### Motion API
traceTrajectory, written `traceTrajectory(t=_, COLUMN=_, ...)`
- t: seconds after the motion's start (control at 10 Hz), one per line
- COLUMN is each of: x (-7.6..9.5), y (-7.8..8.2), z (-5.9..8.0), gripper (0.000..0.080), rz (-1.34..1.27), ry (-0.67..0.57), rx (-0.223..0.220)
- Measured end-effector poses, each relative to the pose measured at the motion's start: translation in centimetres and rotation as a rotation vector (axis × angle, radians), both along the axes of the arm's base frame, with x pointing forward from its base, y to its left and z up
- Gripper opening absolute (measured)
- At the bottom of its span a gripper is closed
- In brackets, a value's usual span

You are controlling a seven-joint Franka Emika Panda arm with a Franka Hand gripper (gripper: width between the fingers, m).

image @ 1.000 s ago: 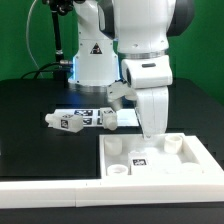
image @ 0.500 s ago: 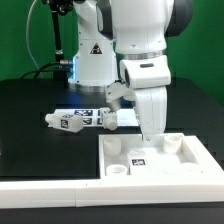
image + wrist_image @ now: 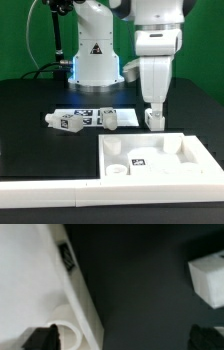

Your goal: Assemble one leg

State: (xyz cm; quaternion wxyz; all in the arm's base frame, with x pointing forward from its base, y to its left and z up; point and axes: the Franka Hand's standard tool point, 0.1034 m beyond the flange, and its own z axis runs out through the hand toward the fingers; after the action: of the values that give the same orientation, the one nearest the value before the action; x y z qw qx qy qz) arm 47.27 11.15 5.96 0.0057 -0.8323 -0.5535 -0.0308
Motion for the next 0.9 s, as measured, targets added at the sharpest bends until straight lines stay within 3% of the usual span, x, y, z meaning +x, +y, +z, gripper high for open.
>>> traceTrajectory(t=0.3, x=-0.8, y=1.9, z=0.1, gripper=0.0649, rz=-0.023, ry=0.092, rx=-0.083)
traceTrajectory(t=0.6, x=-1.2, y=2.0, z=0.1, gripper=0.0649, rz=-0.086, ry=0.042, rx=-0.057)
traceTrajectory(t=0.8, x=-2.9, y=2.5, z=0.0, gripper=0.0649, rz=-0.393, ry=0.063, rx=-0.054)
traceTrajectory(t=0.9, x=-3.5, y=2.1, z=-0.5, gripper=0.0649, rz=-0.561, ry=0.132, rx=-0.059)
